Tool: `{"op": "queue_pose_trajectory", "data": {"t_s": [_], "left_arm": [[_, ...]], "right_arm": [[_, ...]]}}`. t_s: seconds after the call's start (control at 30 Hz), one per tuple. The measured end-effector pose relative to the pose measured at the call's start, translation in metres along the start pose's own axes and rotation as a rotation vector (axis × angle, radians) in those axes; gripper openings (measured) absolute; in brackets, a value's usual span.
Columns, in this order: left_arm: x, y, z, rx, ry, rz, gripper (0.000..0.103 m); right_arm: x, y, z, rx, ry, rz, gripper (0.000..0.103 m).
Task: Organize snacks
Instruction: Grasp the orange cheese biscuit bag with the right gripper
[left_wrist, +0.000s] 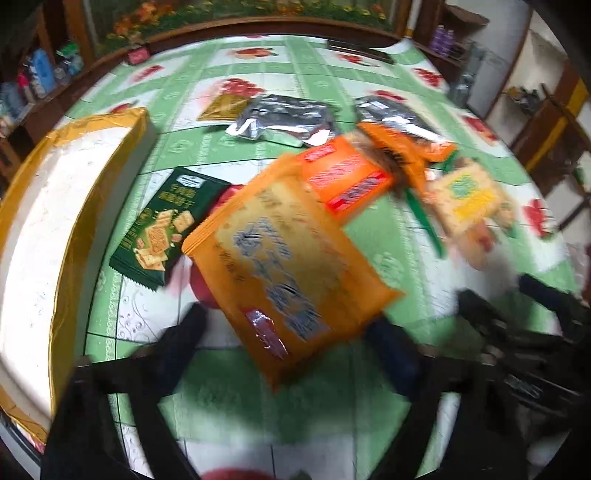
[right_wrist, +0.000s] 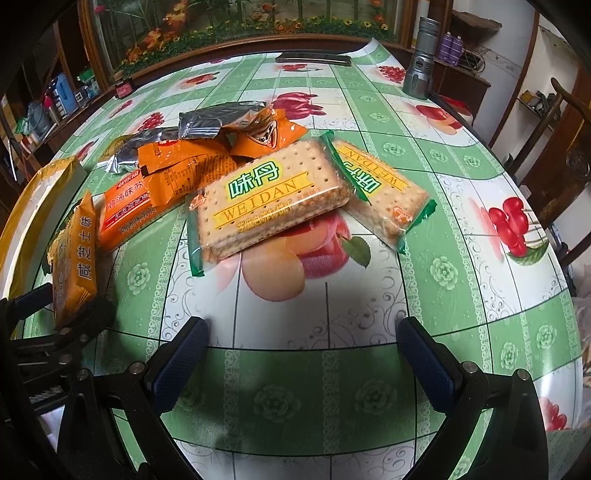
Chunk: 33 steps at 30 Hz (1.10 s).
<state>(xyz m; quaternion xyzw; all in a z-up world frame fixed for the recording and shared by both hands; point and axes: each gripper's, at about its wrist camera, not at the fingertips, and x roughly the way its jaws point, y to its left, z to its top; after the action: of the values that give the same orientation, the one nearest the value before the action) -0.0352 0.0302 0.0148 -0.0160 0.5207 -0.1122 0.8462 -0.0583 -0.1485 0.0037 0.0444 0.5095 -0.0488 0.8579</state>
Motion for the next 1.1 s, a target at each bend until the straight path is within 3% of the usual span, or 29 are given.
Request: {"op": "queue_pose_trajectory", "data": {"t_s": [0.07, 0.2, 0.23, 0.3, 0.33, 0.43, 0.6, 0.87, 1.1], "left_arm": [[-0.018, 0.006, -0.004, -0.013, -0.049, -0.047, 0.071], [-0.07, 0.011, -0.002, 0.045, -0.221, 0.014, 0.071], [-0.083, 0.012, 0.011, 0.071, -0.211, 0.062, 0.071], [-0.111, 0.018, 0.017, 0.079, -0.298, 0.069, 0.071], [-0.118, 0.02, 0.032, 0.099, -0.293, 0.096, 0.071], [-0.142, 0.044, 0.049, 0.054, -0.346, 0.078, 0.088], [-0.142, 0.084, 0.068, -0.019, -0.297, 0.068, 0.088], [-0.14, 0.113, 0.049, -0.008, -0.282, 0.032, 0.088], [-0.142, 0.128, 0.043, 0.003, -0.254, 0.009, 0.088]], "right_arm": [[-0.001, 0.001, -0.001, 0.009, 0.0, -0.007, 0.103], [-0.001, 0.001, 0.0, 0.025, 0.012, -0.014, 0.103], [-0.001, 0.001, 0.0, 0.031, 0.015, -0.016, 0.102], [-0.003, 0.001, 0.0, 0.044, 0.021, -0.021, 0.097], [-0.005, 0.001, 0.0, 0.053, 0.023, -0.019, 0.093], [-0.013, 0.0, 0.002, 0.084, 0.035, 0.024, 0.082], [-0.035, 0.029, 0.008, 0.004, -0.006, 0.115, 0.08], [-0.048, 0.131, 0.03, -0.282, -0.061, 0.226, 0.082], [-0.018, 0.187, 0.038, -0.391, -0.037, 0.16, 0.082]]}}
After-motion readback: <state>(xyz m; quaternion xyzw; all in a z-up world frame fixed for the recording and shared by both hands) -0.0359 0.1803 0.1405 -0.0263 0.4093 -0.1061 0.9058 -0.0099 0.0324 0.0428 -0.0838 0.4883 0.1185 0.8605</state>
